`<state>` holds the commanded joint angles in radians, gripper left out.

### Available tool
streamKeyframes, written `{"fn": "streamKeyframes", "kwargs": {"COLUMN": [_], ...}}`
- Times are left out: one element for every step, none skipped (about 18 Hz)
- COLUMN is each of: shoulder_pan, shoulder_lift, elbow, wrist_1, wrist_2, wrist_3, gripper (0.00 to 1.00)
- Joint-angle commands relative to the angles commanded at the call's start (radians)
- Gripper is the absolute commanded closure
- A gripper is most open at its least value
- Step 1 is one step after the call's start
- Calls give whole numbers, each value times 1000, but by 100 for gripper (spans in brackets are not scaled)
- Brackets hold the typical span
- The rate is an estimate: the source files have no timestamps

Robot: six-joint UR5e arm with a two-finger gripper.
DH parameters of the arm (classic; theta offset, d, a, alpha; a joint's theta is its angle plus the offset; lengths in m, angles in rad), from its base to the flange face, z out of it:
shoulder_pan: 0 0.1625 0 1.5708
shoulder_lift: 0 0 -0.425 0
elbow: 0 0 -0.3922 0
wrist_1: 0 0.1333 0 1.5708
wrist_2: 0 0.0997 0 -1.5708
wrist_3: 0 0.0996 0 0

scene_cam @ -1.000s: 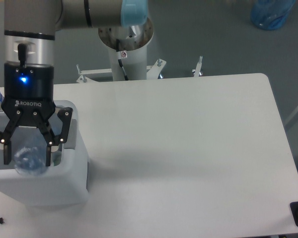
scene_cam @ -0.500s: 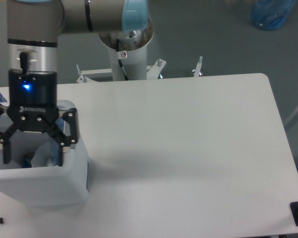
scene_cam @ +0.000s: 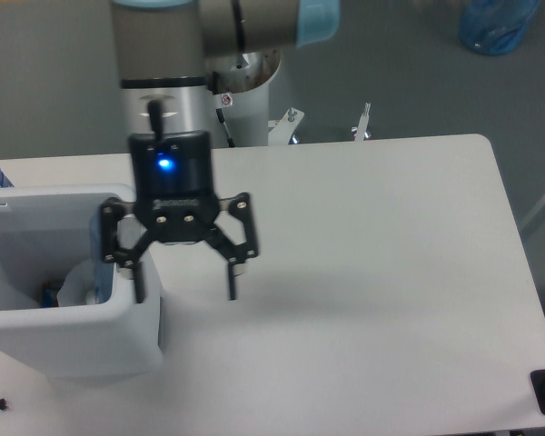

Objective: Place the trash in the trash can

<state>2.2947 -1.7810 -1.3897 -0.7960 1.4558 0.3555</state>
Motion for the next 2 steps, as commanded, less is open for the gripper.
{"fn": "streamKeyframes", "kwargs": {"shoulder_pan": [6, 8], "shoulder_lift": [6, 14], "elbow": [-5, -12], "wrist_1": [-18, -34], "wrist_2": [0, 2], "wrist_3": [29, 48], "gripper": [0, 0]}}
